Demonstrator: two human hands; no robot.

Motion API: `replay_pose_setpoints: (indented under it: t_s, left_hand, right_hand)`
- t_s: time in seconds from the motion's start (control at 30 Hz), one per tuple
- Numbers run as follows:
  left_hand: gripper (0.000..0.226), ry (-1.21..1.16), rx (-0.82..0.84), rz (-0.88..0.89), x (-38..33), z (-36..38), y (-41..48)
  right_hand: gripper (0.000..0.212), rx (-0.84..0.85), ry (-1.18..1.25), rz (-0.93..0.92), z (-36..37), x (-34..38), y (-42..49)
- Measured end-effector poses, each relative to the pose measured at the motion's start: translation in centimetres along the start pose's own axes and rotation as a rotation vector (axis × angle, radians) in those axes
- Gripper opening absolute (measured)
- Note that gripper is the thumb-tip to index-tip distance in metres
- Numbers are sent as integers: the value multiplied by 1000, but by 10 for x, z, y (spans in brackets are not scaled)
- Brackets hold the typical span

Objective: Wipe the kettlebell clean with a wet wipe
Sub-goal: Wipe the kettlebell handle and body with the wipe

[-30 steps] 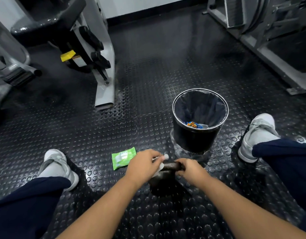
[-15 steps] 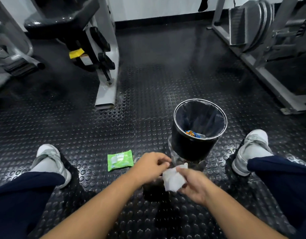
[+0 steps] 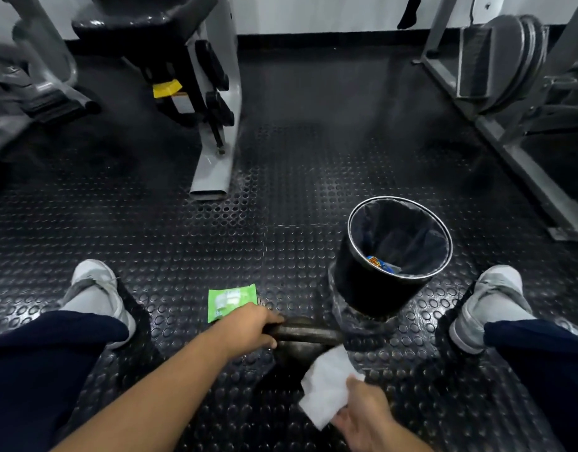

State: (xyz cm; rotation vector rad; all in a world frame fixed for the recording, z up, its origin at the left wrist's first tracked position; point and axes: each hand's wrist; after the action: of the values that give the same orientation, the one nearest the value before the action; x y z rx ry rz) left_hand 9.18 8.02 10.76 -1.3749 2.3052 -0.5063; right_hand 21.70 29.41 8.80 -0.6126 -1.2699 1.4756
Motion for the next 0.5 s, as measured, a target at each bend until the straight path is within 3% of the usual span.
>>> replay_pose_setpoints:
  t_s: [0.03,0.07,0.1,0.13,0.17,0.2,0.27,0.3,0.5]
  left_hand:
    - [26,2,-1,2,1,1,1]
    - [25,11,1,4,2,3,1]
    - [27,21,9,4,4,5,2]
    - [29,20,19,6,7,6,2]
    - [31,11,25,12,8,6,3]
    - [33,5,26,21,8,5,4]
    - [35,21,27,40,9,-2,6]
    - [35,38,33,51,9,-5,7]
    - [40,74,12,30,7,-4,8]
  right_hand:
    - [43,4,-20,-11,-8,10,10]
    - [47,-45,119,54,-18,10,28]
    - [44,172,-126,-143,-26,6,29]
    - [43,150,-336,-220,-29,6,21]
    - [58,159,-315,-177,-20,-3,17]
    - [60,88,-285,-72,-8,-1,4]
    - [26,100,-173,-123,27,6,-17]
    - [21,91,-131,-87,39,8,-16]
    - [32,114,4,4,91,-11,-21]
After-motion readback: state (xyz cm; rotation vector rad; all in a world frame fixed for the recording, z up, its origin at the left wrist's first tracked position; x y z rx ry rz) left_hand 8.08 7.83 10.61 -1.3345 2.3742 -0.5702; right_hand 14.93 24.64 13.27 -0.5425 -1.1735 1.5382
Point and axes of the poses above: each hand's wrist, its own y-axis towards the middle knuckle, its own z-axis out of the palm, x = y × z, and after that the axes turned 15 degrees about y, right-handed
